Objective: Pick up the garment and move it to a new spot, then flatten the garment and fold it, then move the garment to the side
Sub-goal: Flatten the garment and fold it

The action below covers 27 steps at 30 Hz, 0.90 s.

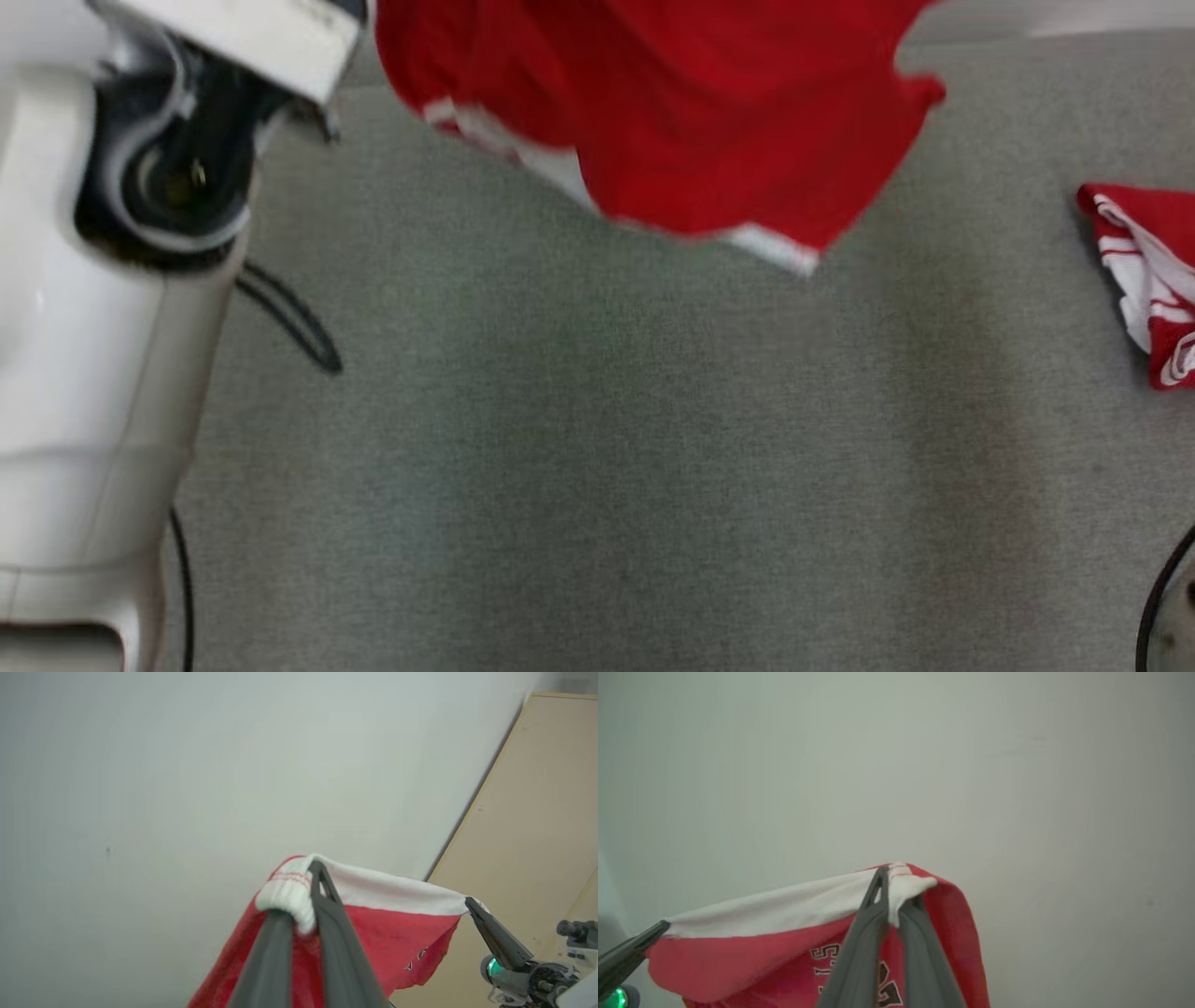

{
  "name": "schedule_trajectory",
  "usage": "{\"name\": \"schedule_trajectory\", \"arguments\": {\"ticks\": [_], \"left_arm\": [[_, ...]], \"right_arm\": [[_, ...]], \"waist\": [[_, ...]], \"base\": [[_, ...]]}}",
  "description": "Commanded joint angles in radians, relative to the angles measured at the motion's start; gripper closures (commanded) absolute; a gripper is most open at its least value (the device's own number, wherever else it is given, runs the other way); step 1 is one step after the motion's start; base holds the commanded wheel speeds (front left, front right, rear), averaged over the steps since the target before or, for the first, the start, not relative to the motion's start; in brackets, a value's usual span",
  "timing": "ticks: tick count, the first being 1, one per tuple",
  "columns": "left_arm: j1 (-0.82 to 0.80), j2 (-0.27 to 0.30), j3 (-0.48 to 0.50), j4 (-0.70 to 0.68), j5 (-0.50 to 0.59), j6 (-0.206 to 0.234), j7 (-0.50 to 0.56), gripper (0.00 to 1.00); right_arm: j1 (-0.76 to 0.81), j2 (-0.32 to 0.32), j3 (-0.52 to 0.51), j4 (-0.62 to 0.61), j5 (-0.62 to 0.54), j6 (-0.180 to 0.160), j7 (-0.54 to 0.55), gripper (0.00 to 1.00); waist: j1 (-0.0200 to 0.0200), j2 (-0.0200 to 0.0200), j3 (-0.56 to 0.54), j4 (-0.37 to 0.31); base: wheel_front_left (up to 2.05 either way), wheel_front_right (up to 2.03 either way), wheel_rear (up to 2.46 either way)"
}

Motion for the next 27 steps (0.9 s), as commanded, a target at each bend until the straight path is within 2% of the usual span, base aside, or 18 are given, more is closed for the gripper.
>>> {"name": "schedule_trajectory", "arguments": {"ticks": [1, 4, 7, 12, 14, 18, 21, 22, 24, 25, 27], "left_arm": [[-0.073, -0.018, 0.015, 0.066, 0.031, -0.021, -0.05, 1.0], [-0.195, -0.039, 0.016, 0.211, 0.105, -0.062, -0.173, 1.0], [-0.261, -0.058, -0.017, 0.333, 0.165, -0.094, -0.278, 1.0], [-0.186, -0.079, -0.13, 0.436, 0.215, -0.115, -0.387, 1.0], [-0.11, -0.088, -0.182, 0.405, 0.192, -0.116, -0.403, 1.0], [0.085, -0.047, -0.274, 0.312, 0.168, -0.114, -0.415, 1.0], [0.225, -0.023, -0.285, 0.232, 0.185, -0.115, -0.415, 1.0], [0.225, -0.023, -0.285, 0.232, 0.185, -0.115, -0.415, 1.0], [0.379, -0.017, -0.263, 0.176, 0.186, -0.115, -0.414, 1.0], [0.379, -0.017, -0.263, 0.176, 0.186, -0.115, -0.414, 1.0], [0.478, -0.015, -0.247, 0.146, 0.186, -0.115, -0.415, 1.0]], "right_arm": [[-0.072, 0.003, -0.012, 0.054, -0.036, 0.0, -0.047, 1.0], [-0.184, 0.011, 0.005, 0.18, -0.082, 0.0, -0.146, 1.0], [-0.229, 0.008, 0.04, 0.281, -0.069, 0.0, -0.236, 1.0], [-0.1, 0.01, 0.123, 0.327, -0.02, 0.0, -0.359, 1.0], [-0.002, 0.008, 0.144, 0.302, -0.004, 0.0, -0.391, 1.0], [0.238, -0.03, 0.168, 0.227, 0.023, 0.0, -0.412, 1.0], [0.416, -0.077, 0.171, 0.164, 0.017, 0.0, -0.422, 1.0], [0.416, -0.077, 0.171, 0.164, 0.017, 0.0, -0.422, 1.0], [0.577, -0.118, 0.171, 0.102, 0.017, 0.0, -0.407, 1.0], [0.577, -0.118, 0.171, 0.102, 0.017, 0.0, -0.407, 1.0], [0.675, -0.136, 0.165, 0.065, 0.027, 0.0, -0.403, 1.0]], "waist": [[-0.0002, 0.0, 0.105, 0.006], [-0.0002, 0.0, 0.153, -0.002], [-0.0002, 0.0, 0.193, -0.004], [-0.0002, 0.0, 0.199, 0.005], [-0.0002, 0.0, 0.181, 0.011], [-0.0002, 0.0, 0.153, 0.025], [-0.0002, 0.0, 0.116, 0.044], [-0.0002, 0.0, 0.116, 0.044], [-0.0002, 0.0, 0.069, 0.054], [-0.0002, 0.0, 0.069, 0.054], [-0.0002, 0.0, 0.033, 0.056]], "base": [[0.0, 0.0, 0.0], [0.0, 0.0, 0.0], [0.0, 0.0, 0.0], [0.0, 0.0, 0.0], [0.0, 0.0, 0.0], [0.0, 0.0, 0.0], [0.0, 0.0, 0.0], [0.0, 0.0, 0.0], [0.0, 0.0, 0.0], [0.0, 0.0, 0.0], [0.0, 0.0, 0.0]]}}
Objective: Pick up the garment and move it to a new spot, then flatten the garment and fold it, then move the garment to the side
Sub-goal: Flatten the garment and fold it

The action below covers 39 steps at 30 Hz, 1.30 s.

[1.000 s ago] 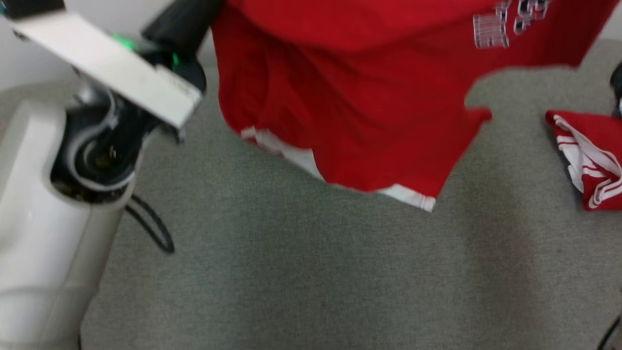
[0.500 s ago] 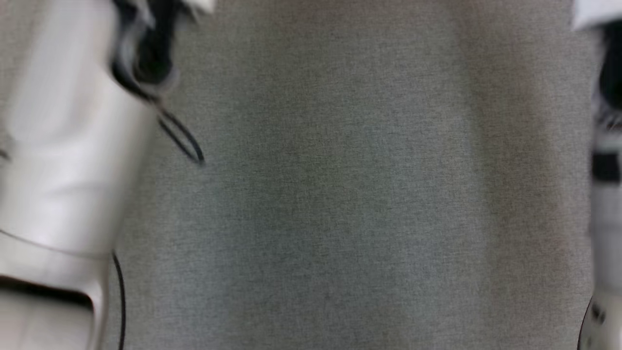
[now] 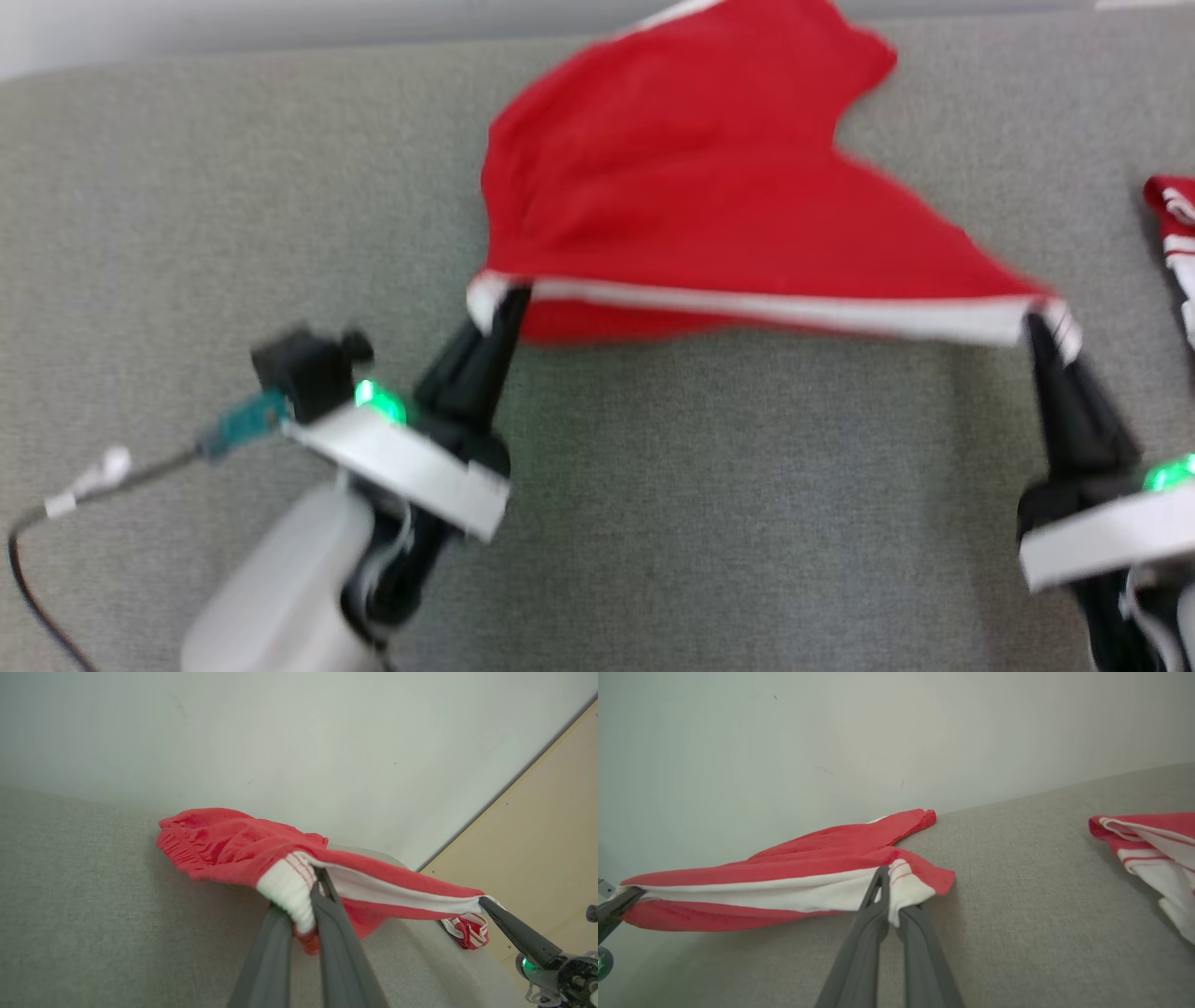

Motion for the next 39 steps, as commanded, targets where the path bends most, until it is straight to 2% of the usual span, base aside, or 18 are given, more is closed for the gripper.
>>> {"name": "schedule_trajectory", "arguments": {"ticks": [1, 7, 14, 21, 25, 30, 39], "left_arm": [[0.031, 0.006, 0.006, -0.007, 0.009, 0.001, -0.001, 1.0], [0.305, 0.012, -0.001, -0.063, -0.005, 0.001, -0.001, 1.0], [0.581, 0.011, -0.02, -0.104, 0.017, 0.017, -0.001, 1.0], [0.726, 0.045, -0.036, -0.224, -0.025, 0.05, 0.026, 1.0], [0.715, 0.042, -0.027, -0.278, -0.069, 0.057, 0.058, 1.0], [0.657, 0.028, -0.013, -0.35, -0.15, 0.045, 0.128, 1.0], [0.484, -0.013, 0.03, -0.38, -0.248, 0.049, 0.224, 1.0]], "right_arm": [[0.034, -0.013, 0.008, -0.009, 0.012, 0.0, 0.009, 1.0], [0.286, -0.097, 0.059, -0.058, 0.038, 0.0, 0.051, 1.0], [0.555, -0.152, 0.076, -0.1, 0.096, 0.0, 0.076, 1.0], [0.689, -0.176, -0.018, -0.174, 0.131, -0.001, 0.088, 1.0], [0.646, -0.187, -0.043, -0.199, 0.145, -0.001, 0.113, 1.0], [0.529, -0.227, -0.055, -0.201, 0.161, -0.001, 0.162, 1.0], [0.164, -0.294, -0.018, -0.121, 0.148, -0.001, 0.276, 1.0]], "waist": [[0.0001, 0.0, -0.047, 0.009], [0.0001, 0.0, -0.158, -0.001], [0.0001, 0.0, -0.281, -0.022], [0.0001, 0.0, -0.322, -0.012], [0.0001, 0.0, -0.315, 0.004], [0.0001, 0.0, -0.259, 0.039], [0.0001, 0.0, -0.101, 0.132]], "base": [[0.0, 0.0, 0.0], [0.0, 0.0, 0.0], [0.0, 0.0, 0.0], [0.0, 0.0, 0.0], [0.0, 0.0, 0.0], [0.0, 0.0, 0.0], [0.0, 0.0, 0.0]]}}
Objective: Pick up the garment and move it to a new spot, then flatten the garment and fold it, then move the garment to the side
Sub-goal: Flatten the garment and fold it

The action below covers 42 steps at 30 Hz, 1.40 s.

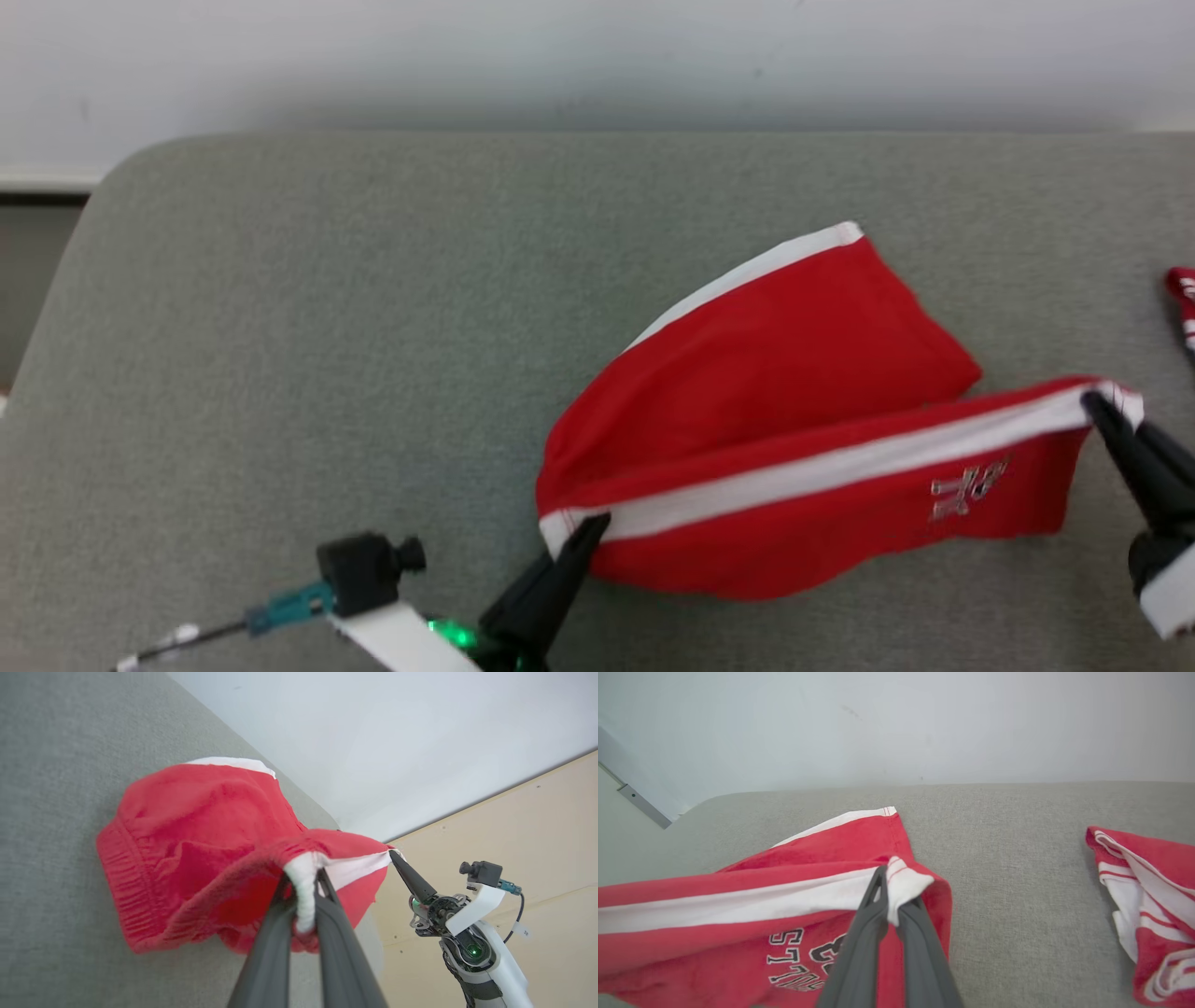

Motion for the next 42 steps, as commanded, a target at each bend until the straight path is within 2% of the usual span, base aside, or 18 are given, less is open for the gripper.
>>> {"name": "schedule_trajectory", "arguments": {"ticks": [1, 12, 23, 24, 25, 26, 27, 28, 29, 37, 42], "left_arm": [[-0.034, -0.005, 0.007, 0.008, -0.01, 0.0, 0.009, 1.0], [-0.272, -0.091, -0.002, 0.172, 0.039, -0.014, 0.016, 1.0], [-0.374, -0.154, -0.008, 0.319, 0.025, -0.037, -0.02, 1.0], [-0.38, -0.157, -0.011, 0.329, 0.027, -0.038, -0.024, 0.95], [-0.382, -0.16, -0.013, 0.338, 0.026, -0.039, -0.025, 0.83], [-0.385, -0.161, -0.014, 0.348, 0.032, -0.038, -0.03, 0.58], [-0.389, -0.163, -0.017, 0.357, 0.037, -0.039, -0.033, 0.32], [-0.392, -0.166, -0.018, 0.367, 0.041, -0.037, -0.036, 0.06], [-0.394, -0.166, -0.023, 0.378, 0.046, -0.031, -0.032, 0.0], [-0.39, -0.134, -0.034, 0.394, 0.105, -0.006, -0.063, 0.0], [-0.373, -0.094, -0.052, 0.374, 0.219, 0.067, -0.113, 0.0]], "right_arm": [[-0.051, -0.006, 0.006, 0.016, 0.004, -0.002, 0.014, 1.0], [-0.425, 0.004, 0.101, 0.229, -0.01, -0.002, 0.127, 1.0], [-0.573, -0.026, 0.187, 0.366, -0.036, -0.002, 0.123, 1.0], [-0.579, -0.028, 0.194, 0.375, -0.038, -0.002, 0.121, 1.0], [-0.586, -0.029, 0.198, 0.385, -0.037, -0.002, 0.115, 1.0], [-0.594, -0.028, 0.198, 0.395, -0.041, -0.002, 0.104, 0.92], [-0.6, -0.025, 0.198, 0.402, -0.043, -0.002, 0.091, 0.57], [-0.603, -0.021, 0.202, 0.41, -0.041, -0.002, 0.082, 0.0], [-0.602, -0.016, 0.205, 0.419, -0.037, -0.002, 0.076, 0.0], [-0.588, -0.041, 0.228, 0.411, -0.024, -0.002, 0.037, 0.0], [-0.552, -0.112, 0.263, 0.38, -0.028, -0.002, 0.091, 0.0]], "waist": [[-0.0001, -0.0001, 0.065, 0.06], [-0.0001, -0.0001, 0.169, 0.163], [-0.0001, -0.0001, 0.205, 0.204], [-0.0001, -0.0001, 0.207, 0.205], [-0.0001, -0.0001, 0.209, 0.205], [-0.0001, -0.0001, 0.21, 0.205], [-0.0001, -0.0001, 0.21, 0.205], [-0.0001, -0.0001, 0.21, 0.205], [-0.0001, -0.0001, 0.21, 0.204], [-0.0001, -0.0001, 0.198, 0.195], [-0.0001, -0.0001, 0.185, 0.188]], "base": [[0.0, 0.0, 0.0], [0.0, 0.0, 0.0], [0.0, 0.0, 0.0], [0.0, 0.0, 0.0], [0.0, 0.0, 0.0], [0.0, 0.0, 0.0], [0.0, 0.0, 0.0], [0.0, 0.0, 0.0], [0.0, 0.0, 0.0], [0.0, 0.0, 0.0], [0.0, 0.0, 0.0]]}}
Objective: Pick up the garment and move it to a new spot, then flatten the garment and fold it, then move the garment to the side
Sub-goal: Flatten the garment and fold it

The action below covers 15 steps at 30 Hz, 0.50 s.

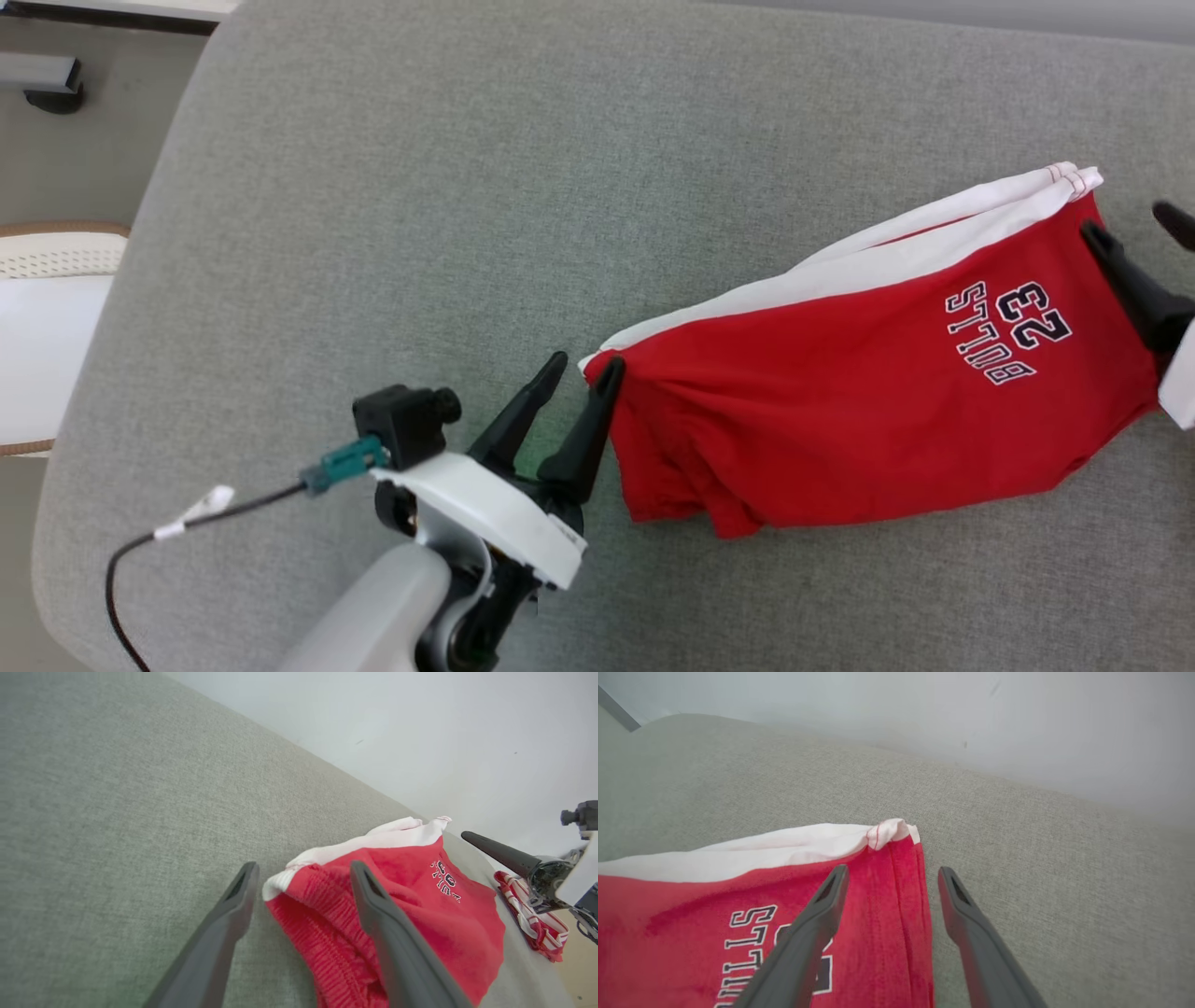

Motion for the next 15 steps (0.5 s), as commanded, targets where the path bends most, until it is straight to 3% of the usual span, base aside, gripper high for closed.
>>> {"name": "schedule_trajectory", "arguments": {"ticks": [1, 9, 12, 15], "left_arm": [[0.014, 0.001, -0.004, -0.008, 0.007, 0.002, -0.011, 0.0], [0.064, -0.003, 0.024, -0.085, 0.179, 0.104, -0.103, 0.0], [0.085, -0.028, 0.068, -0.128, 0.264, 0.119, -0.108, 0.0], [0.132, -0.07, 0.127, -0.169, 0.336, 0.104, -0.108, 0.0]], "right_arm": [[0.009, -0.011, -0.001, -0.006, 0.005, -0.002, 0.004, 0.0], [0.069, -0.067, -0.012, -0.018, 0.027, -0.002, 0.129, 0.0], [0.091, -0.077, -0.033, -0.005, 0.037, -0.002, 0.175, 0.0], [0.102, -0.085, -0.062, 0.006, 0.039, -0.002, 0.208, 0.0]], "waist": [[-0.0001, 0.0, -0.002, 0.0], [-0.0001, 0.0, -0.012, 0.019], [-0.0001, 0.0, -0.006, 0.036], [-0.0001, 0.0, 0.004, 0.057]], "base": [[0.0, 0.0, 0.0], [0.0, 0.0, 0.0], [0.0, 0.0, 0.0], [0.0, 0.0, 0.0]]}}
